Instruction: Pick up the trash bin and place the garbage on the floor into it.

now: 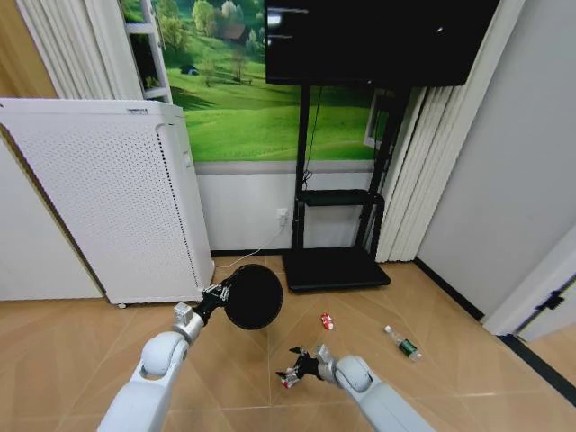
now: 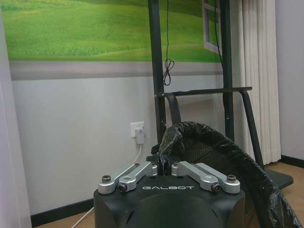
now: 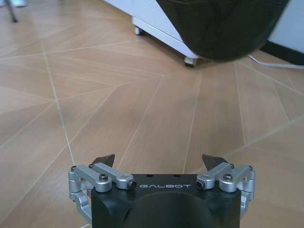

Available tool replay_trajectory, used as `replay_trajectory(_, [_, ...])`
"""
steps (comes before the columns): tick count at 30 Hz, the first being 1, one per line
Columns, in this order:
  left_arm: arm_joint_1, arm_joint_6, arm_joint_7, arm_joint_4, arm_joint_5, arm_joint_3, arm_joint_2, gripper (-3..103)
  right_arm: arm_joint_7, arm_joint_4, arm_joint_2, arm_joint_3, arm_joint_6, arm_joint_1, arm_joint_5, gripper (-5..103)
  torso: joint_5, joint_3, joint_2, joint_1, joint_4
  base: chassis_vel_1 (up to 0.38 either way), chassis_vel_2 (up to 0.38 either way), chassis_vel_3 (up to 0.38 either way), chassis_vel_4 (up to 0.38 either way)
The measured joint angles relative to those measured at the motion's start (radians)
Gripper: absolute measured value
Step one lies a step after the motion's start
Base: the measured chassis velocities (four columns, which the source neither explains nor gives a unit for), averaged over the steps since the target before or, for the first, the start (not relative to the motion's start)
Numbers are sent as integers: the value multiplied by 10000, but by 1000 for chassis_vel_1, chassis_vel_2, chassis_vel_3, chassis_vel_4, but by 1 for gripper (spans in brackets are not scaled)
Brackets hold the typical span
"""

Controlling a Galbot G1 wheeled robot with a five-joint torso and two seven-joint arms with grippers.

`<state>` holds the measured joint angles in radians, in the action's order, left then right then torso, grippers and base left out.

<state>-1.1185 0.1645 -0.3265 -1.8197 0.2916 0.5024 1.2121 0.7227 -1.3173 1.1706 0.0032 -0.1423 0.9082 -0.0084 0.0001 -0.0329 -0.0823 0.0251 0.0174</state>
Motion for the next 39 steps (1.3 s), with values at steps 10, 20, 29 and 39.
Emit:
replay_trajectory(10, [-395, -50, -309, -207, 16, 395, 78, 7, 900, 715, 525, -647, 1973, -812, -2775, 100, -2, 0, 0, 0, 3, 0, 0, 0, 0])
replay_trajectory(20, [-524, -45, -522, -403, 47, 634, 116, 7, 676, 1783, 1266, -782, 3324, -1437, -4923, 100, -1, 0, 0, 0, 3, 0, 0, 0, 0])
replay_trajectory(29, [-672, -48, -640, -506, 65, 738, 128, 7, 809, 2459, 1509, -582, 4460, -1913, -6820, 100, -1, 0, 0, 0, 4, 0, 0, 0, 0])
replay_trajectory(39, [-726, -71, -726, -513, 69, 799, 145, 7, 708, 2862, 1505, -166, 5234, -1847, -8026, 100, 0, 0, 0, 0, 4, 0, 0, 0, 0])
